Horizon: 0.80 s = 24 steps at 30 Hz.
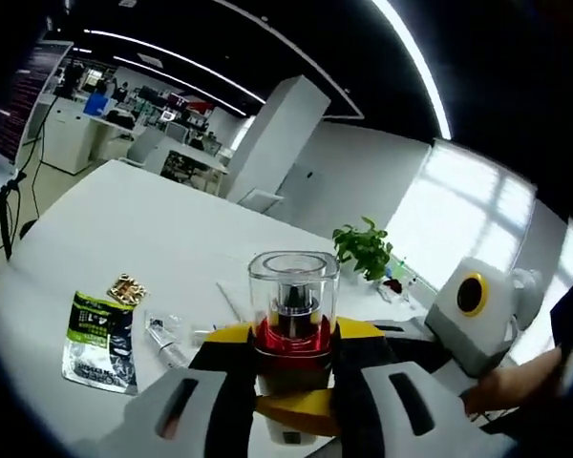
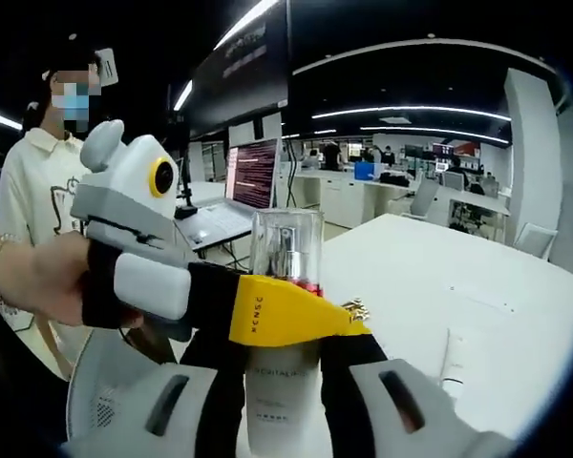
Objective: Arrange the skincare products in the storage area until every visible bottle or jar stands upright without overlapping.
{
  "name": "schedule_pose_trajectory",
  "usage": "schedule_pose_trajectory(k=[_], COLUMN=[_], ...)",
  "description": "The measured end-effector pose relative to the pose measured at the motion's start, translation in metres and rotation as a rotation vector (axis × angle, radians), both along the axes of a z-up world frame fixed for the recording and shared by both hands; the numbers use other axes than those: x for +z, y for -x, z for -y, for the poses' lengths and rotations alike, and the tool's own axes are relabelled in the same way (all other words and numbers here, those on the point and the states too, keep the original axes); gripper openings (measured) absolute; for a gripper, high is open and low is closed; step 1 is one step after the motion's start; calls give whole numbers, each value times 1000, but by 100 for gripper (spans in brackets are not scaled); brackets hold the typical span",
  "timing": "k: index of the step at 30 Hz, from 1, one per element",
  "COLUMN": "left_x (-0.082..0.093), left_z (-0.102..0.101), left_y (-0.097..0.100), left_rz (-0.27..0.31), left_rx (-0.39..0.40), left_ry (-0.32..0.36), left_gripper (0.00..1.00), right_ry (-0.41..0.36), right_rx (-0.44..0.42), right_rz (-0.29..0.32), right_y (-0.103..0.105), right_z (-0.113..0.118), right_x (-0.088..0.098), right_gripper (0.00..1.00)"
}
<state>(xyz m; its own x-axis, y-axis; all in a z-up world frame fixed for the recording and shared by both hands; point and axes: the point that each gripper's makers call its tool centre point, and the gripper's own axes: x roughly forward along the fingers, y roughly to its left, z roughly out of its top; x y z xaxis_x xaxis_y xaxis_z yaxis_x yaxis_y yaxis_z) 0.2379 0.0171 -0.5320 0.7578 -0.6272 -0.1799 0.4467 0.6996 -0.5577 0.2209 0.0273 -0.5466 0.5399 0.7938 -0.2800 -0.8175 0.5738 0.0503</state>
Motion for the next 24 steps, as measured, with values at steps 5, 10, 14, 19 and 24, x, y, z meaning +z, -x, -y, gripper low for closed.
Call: schedule_pose_trajectory(k=[5, 10, 14, 19, 24], left_x=[21, 45, 58, 73, 82], left_z=[18, 37, 62, 87, 101], left_y=[7, 18, 30, 36, 35], left_rz=[36, 100, 162, 204, 245], left_rx=[-90, -211, -354, -458, -525], left_ry=[38, 63, 25, -6, -41], left_gripper=[25, 25, 26, 26, 26], right_ry=[-96, -163, -144, -161, -137], right_rx=[40, 171, 292, 367, 413], right_rz=[-33, -64, -22, -35, -1], right_y=[5, 20, 29, 32, 30], right_z=[13, 29, 46, 64, 75], right_x=[17, 35, 42, 54, 62], right_gripper=[31, 32, 33, 33, 32])
